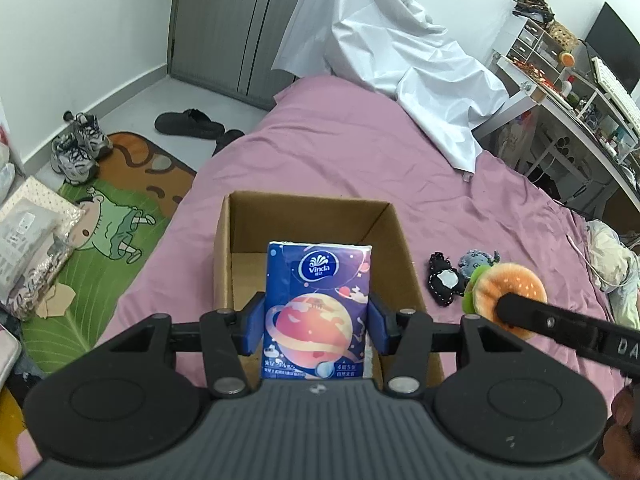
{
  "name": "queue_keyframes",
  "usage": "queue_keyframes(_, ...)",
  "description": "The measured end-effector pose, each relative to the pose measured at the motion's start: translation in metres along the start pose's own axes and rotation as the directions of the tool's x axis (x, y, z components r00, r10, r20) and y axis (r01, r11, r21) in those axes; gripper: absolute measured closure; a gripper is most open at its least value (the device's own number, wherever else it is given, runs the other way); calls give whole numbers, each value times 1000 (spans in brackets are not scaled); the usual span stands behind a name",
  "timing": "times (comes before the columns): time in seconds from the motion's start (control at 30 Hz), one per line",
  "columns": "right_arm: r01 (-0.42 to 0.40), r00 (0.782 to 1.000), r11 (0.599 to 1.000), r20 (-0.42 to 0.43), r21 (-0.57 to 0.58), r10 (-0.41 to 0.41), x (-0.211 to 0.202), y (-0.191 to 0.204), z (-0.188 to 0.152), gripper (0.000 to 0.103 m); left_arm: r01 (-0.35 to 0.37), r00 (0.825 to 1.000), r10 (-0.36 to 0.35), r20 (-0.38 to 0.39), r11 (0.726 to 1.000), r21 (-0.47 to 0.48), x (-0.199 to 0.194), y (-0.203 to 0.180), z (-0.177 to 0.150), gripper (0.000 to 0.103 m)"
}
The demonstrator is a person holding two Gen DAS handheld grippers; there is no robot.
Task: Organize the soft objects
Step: 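Carry the tissue pack in the left gripper while the right gripper carries the burger toward the box, then open the left gripper over the box while the right gripper releases the burger into it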
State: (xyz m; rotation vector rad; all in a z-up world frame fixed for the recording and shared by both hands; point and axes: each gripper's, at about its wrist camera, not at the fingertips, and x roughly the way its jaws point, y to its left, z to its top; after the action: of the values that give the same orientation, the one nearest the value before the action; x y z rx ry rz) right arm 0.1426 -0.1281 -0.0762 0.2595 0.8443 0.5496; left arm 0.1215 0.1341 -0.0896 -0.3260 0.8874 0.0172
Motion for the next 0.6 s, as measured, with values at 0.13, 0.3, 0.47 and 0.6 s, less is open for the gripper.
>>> queue_keyframes(0.13,8,1000,1000,-23,-9,-8,7,3,-5,70,-3,1000,3,-1,1000,-23,8,7,1,52)
queue_keyframes(0.3,15,999,1000,-39,-12,-15,13,5,-8,70,-9,1000,9,-1,1000,-29,15,9,3,52)
queue_keyframes(0.47,2,999,1000,-52,-11,-3,19,10,-11,70,-24,1000,24,-2,1000,-19,14,8,1,46)
queue_keyframes(0.6,-5,998,1000,-66,-10,5,24,12,-14,70,-38,999,38,13,999,-26,6,9,-1,34)
